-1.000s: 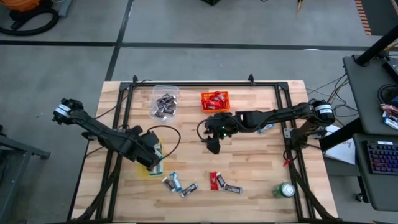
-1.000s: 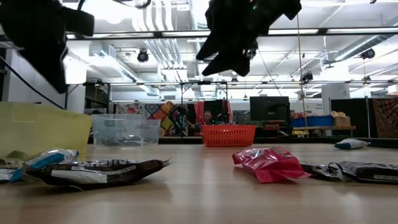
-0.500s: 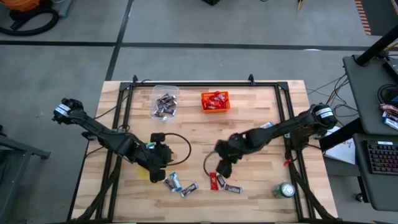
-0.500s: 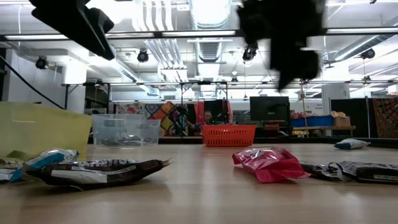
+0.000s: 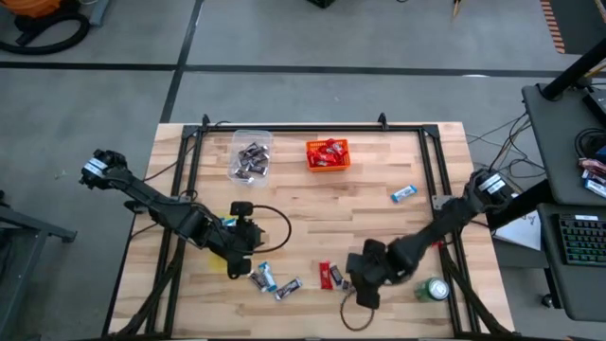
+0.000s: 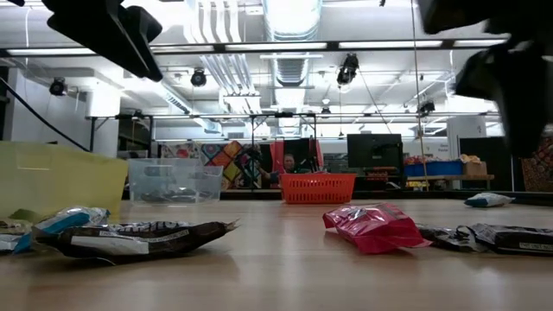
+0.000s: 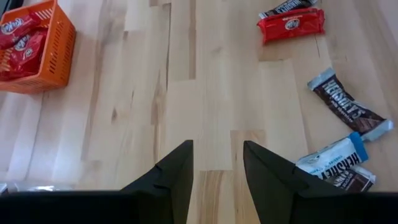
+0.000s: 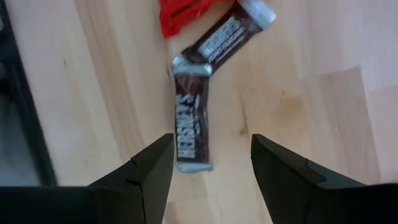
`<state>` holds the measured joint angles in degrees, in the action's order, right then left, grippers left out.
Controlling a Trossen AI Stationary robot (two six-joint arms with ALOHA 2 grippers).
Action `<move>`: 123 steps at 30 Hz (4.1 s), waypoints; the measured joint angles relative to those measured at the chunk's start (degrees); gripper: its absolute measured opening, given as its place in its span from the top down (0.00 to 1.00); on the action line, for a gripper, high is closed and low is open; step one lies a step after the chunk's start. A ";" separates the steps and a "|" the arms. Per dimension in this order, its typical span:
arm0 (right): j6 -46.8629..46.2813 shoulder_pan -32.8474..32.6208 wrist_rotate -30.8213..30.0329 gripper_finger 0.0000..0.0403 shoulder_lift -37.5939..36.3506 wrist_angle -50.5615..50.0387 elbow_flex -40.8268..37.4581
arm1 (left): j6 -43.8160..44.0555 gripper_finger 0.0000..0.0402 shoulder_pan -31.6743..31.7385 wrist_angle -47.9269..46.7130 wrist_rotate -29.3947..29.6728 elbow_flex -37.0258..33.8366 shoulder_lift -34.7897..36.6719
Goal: Sort candy
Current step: Put the bottom center brown candy into the transparent bin, then put the bottom center brown into the transparent bin
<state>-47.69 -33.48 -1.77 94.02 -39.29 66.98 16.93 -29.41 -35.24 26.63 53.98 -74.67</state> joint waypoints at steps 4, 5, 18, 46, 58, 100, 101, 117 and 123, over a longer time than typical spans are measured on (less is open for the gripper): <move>-0.30 -3.89 -5.80 0.50 2.19 1.30 0.00 | -0.22 0.69 0.00 0.25 0.00 0.00 0.00; -0.34 -4.78 -7.72 0.50 2.83 1.40 -0.02 | -0.22 0.69 0.00 0.24 0.00 0.00 0.00; -1.10 -10.15 -20.65 0.50 5.29 15.78 -7.99 | 0.12 0.69 0.00 1.48 -0.02 0.00 -0.14; 7.25 -9.00 -20.11 0.96 -2.13 28.10 -17.44 | 0.32 0.69 0.00 2.75 -0.13 0.37 -0.28; 27.87 12.08 -22.02 0.96 -8.87 24.97 -9.94 | 1.42 0.69 -0.12 -7.46 -0.06 9.88 0.22; 49.21 49.19 5.04 0.56 42.31 35.76 50.84 | 22.86 0.69 -5.46 -16.28 14.76 -1.51 18.84; 49.21 49.17 5.35 0.55 41.72 34.48 50.82 | 22.86 0.69 -5.46 -16.26 14.59 -1.51 18.57; 52.89 41.47 12.76 0.51 28.95 9.34 48.66 | 23.52 0.69 -5.68 -13.26 9.25 -1.51 11.42; 50.56 37.46 12.78 0.51 22.25 7.37 39.67 | 23.67 0.69 -5.88 -11.15 8.03 -1.51 8.44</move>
<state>2.87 3.98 11.00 116.26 -31.91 106.65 40.60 -35.29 -46.40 34.67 52.47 -66.24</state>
